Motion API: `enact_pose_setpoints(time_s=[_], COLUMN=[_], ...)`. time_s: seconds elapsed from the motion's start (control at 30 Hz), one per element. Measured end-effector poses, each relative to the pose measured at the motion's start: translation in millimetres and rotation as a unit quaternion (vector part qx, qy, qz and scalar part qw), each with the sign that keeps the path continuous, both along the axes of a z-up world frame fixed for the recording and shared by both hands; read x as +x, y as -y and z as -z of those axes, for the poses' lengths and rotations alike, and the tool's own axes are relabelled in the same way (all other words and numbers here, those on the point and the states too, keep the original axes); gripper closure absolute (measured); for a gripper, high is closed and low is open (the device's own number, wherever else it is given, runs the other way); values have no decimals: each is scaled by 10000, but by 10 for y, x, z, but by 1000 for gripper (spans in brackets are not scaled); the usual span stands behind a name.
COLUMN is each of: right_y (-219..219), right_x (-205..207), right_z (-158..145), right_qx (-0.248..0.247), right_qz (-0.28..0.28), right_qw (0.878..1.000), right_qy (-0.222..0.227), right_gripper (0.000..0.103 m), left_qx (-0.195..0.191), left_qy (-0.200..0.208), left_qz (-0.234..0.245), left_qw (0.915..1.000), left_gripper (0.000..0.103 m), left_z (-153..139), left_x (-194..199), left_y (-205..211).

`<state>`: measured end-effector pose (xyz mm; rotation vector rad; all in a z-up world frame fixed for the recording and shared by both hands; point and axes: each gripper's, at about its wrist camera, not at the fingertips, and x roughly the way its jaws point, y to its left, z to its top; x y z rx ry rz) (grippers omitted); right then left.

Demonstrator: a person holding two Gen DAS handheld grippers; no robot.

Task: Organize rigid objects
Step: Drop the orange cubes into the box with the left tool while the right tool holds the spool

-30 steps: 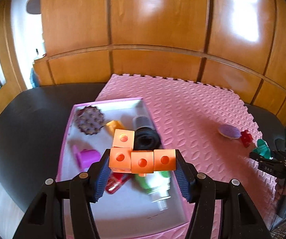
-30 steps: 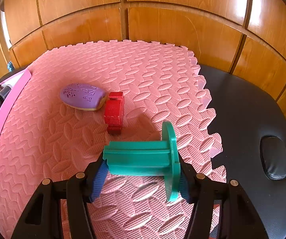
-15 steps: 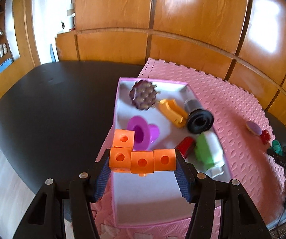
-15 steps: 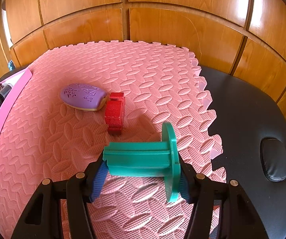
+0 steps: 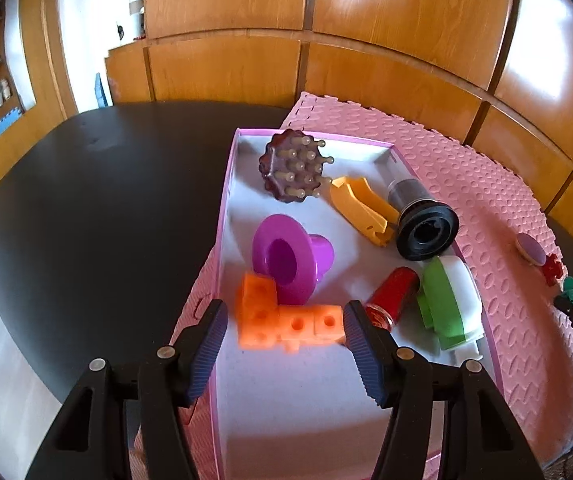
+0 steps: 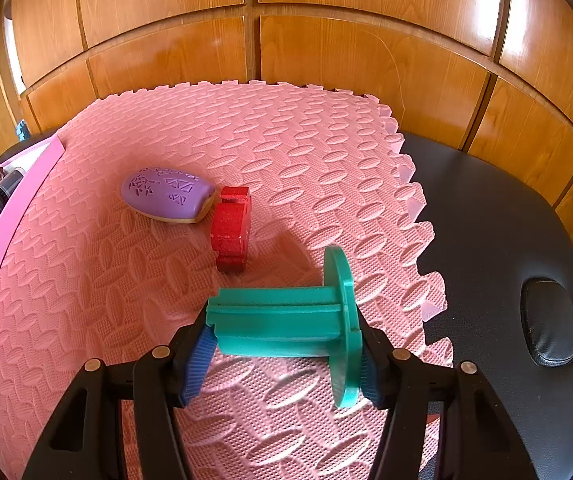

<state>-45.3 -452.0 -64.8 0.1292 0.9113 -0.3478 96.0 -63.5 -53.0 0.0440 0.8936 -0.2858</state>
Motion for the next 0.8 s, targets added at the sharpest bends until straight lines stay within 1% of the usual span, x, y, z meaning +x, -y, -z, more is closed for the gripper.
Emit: enact_pose_setpoints(time_s=[0.2, 0.3, 0.43, 0.57, 0.8], right_y=[5, 5, 1, -16, -24], right_x=[20, 23, 28, 25, 30], right_z=[3, 2, -2, -3, -2], right_qx=[-23, -40, -87, -148, -170], right_qz=[-20, -28, -46, -69, -59], right_qw=[10000, 10000, 10000, 9999, 9998], right_qy=[2, -1, -12, -26, -39], right_gripper=[42, 42, 42, 42, 43], left_qx=[239, 270, 267, 355, 383], left_qy=[254, 288, 379, 495, 679], left_qz=[59, -37, -168, -285, -274], left_qw=[9994, 9992, 9988, 9977, 9966], left_gripper=[42, 36, 32, 32, 32], left_z=[-8, -32, -112, -196, -304], left_x=[-98, -122, -159, -205, -289], left_y=[42, 21, -33, -57, -52])
